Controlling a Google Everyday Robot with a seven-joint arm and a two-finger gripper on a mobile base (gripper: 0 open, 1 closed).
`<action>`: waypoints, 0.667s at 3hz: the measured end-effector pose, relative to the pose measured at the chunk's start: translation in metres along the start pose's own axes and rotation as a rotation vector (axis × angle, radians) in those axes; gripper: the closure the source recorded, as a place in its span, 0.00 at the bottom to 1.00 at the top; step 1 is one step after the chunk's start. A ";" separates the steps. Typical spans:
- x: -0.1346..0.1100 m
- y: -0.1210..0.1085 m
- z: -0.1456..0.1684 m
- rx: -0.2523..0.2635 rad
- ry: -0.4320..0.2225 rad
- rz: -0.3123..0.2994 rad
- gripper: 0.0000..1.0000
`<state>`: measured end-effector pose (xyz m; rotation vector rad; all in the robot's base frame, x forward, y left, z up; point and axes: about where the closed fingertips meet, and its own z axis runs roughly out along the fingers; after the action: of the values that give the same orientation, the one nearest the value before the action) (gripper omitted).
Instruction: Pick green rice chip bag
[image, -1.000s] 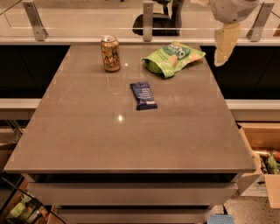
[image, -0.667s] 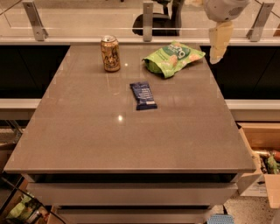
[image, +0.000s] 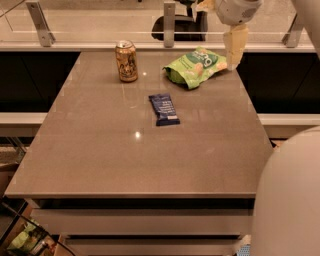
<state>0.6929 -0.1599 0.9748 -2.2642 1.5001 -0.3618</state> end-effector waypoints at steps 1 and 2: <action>-0.004 -0.011 0.019 -0.024 -0.025 -0.019 0.00; -0.005 -0.016 0.037 -0.038 -0.058 -0.023 0.00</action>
Offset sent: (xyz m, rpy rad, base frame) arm 0.0391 0.0136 -0.0286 0.0389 0.0968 0.0646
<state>0.7195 -0.1429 0.9495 -2.3030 1.4649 -0.2732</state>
